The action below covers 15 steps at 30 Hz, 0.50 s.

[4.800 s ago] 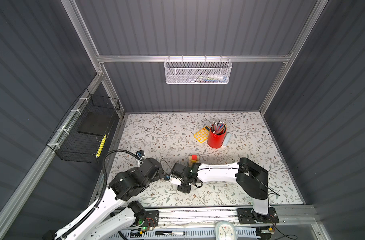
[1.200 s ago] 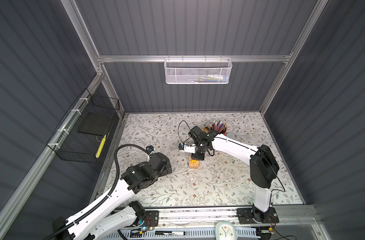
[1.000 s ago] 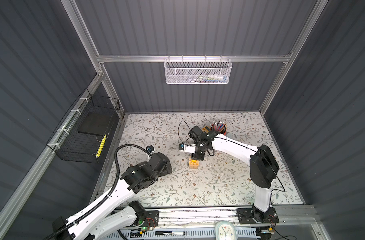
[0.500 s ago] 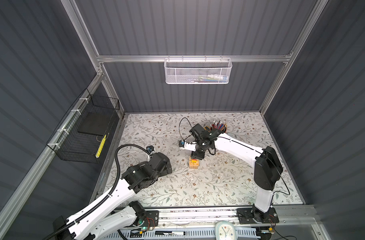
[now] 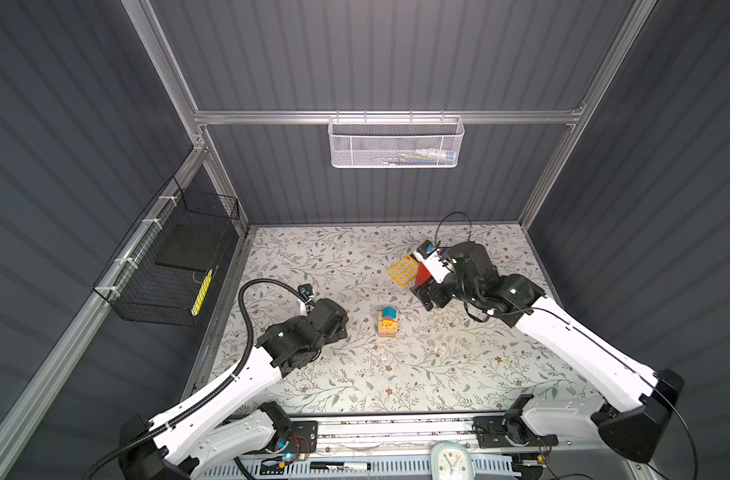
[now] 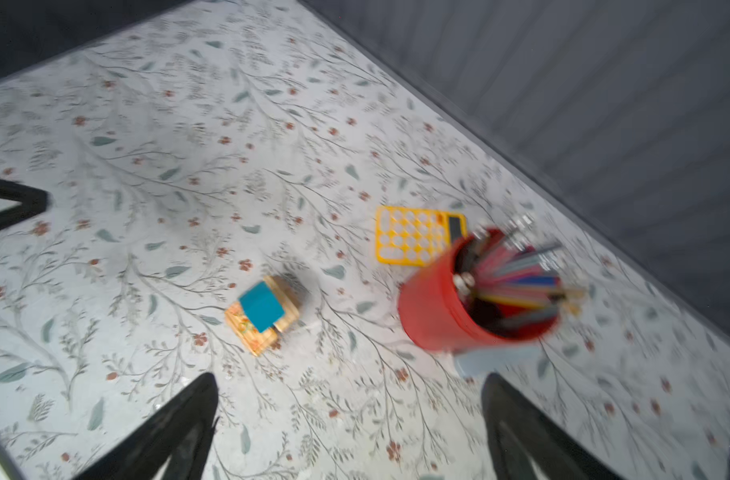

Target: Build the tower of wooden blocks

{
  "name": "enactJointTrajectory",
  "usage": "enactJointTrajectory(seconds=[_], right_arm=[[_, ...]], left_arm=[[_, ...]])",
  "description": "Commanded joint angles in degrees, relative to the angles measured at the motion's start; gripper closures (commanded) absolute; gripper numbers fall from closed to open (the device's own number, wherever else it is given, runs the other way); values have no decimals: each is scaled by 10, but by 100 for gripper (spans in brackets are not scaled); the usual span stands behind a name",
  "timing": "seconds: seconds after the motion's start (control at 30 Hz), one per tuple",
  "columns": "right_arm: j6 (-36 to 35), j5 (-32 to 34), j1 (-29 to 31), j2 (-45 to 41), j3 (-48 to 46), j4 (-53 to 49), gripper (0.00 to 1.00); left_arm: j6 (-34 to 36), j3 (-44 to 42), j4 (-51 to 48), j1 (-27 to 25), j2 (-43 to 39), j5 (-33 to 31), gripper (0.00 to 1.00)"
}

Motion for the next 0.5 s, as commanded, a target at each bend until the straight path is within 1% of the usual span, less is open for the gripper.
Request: enactJointTrajectory(seconds=[0.0, 0.07, 0.17, 0.2, 0.27, 0.3, 0.33, 0.4, 0.47], right_arm=[[148, 106, -78, -45, -81, 25, 1], [189, 121, -161, -85, -153, 73, 1], [215, 163, -263, -94, -246, 170, 1], [216, 171, -286, -89, -268, 202, 1], [208, 192, -327, -60, -312, 286, 1], [199, 201, -339, -39, -329, 325, 1], [190, 197, -353, -19, -347, 368, 1], [163, 167, -368, 16, -388, 477, 1], [145, 137, -374, 53, -412, 563, 1]], left_arm=[[55, -1, 84, 48, 40, -79, 0], [111, -11, 147, 102, 69, -109, 0], [201, -38, 250, 194, 95, -141, 0], [234, -52, 287, 222, 95, -138, 0], [328, -106, 414, 268, 98, -142, 0], [359, -131, 467, 285, 106, -142, 0], [374, -154, 517, 305, 121, -138, 0], [393, -192, 607, 343, 155, -72, 0], [418, -231, 733, 352, 203, -32, 0]])
